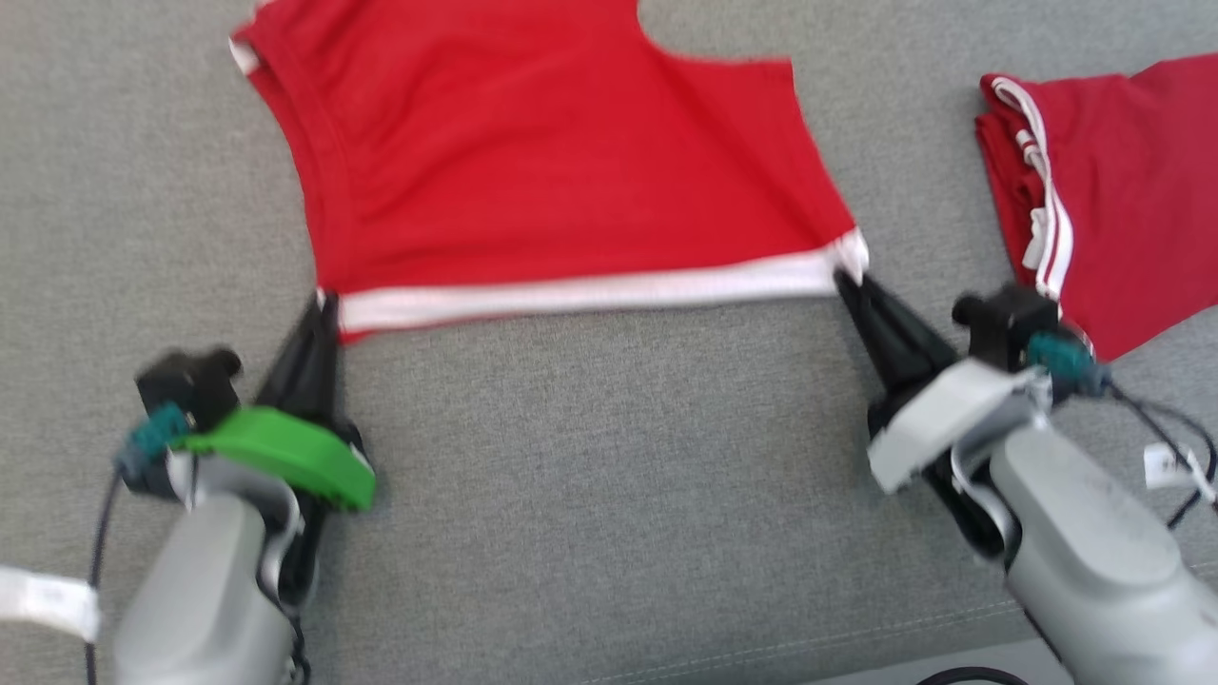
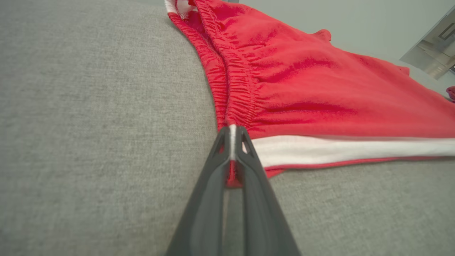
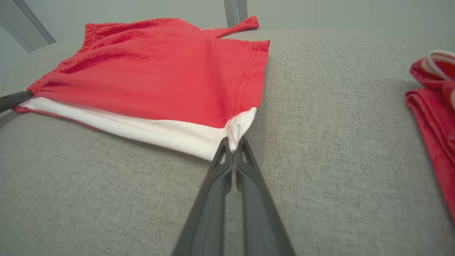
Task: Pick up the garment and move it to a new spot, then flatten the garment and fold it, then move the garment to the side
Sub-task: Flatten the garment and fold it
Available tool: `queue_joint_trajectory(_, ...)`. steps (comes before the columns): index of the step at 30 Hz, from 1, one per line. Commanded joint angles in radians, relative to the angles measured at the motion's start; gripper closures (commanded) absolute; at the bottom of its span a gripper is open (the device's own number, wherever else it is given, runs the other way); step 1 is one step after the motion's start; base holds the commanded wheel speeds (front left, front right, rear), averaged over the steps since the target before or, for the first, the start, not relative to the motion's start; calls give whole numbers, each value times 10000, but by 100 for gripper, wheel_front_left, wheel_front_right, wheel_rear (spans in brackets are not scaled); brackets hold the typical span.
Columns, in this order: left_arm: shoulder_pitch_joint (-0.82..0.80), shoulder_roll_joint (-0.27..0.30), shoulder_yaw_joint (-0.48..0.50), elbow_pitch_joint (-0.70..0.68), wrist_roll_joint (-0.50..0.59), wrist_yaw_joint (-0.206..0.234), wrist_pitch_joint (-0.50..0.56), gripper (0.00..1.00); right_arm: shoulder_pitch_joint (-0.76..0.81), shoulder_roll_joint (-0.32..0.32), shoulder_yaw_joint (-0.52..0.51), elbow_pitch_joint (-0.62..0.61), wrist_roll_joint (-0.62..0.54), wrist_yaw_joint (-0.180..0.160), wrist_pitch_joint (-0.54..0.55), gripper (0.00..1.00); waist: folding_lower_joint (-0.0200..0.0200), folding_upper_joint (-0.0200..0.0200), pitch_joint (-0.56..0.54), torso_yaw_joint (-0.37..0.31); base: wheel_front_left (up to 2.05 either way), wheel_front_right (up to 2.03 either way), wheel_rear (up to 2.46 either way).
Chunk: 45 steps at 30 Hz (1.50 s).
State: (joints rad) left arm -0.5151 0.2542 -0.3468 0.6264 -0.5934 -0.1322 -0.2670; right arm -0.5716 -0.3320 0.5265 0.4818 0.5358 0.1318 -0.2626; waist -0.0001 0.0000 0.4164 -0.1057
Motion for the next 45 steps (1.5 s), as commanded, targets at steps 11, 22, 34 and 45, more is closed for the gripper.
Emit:
queue_joint_trajectory(11, 4491, -698, 1536, -849, 763, 45, 47, 100, 3458, 15, -340, -123, -272, -30, -23, 100, 1, 0, -3318, -15, 0, 0, 0)
queue_joint_trajectory(22, 6717, -827, 2170, -2544, 1460, 66, 32, 100, 5771, 51, -1331, -454, -305, -53, -25, 100, 1, 0, -4331, 276, 0, 0, 0)
queue_joint_trajectory(34, 5650, -1118, 1772, -3618, 1535, 43, 11, 100, 3989, -26, -1458, -926, -641, -33, -24, 100, 1, 0, -3285, 1097, 0, 0, 0)
queue_joint_trajectory(45, 2572, -1709, 1239, -2542, 901, 34, 22, 100, -433, 32, -678, 1044, -714, -23, -22, 100, 1, 0, -904, 2134, 0, 0, 0)
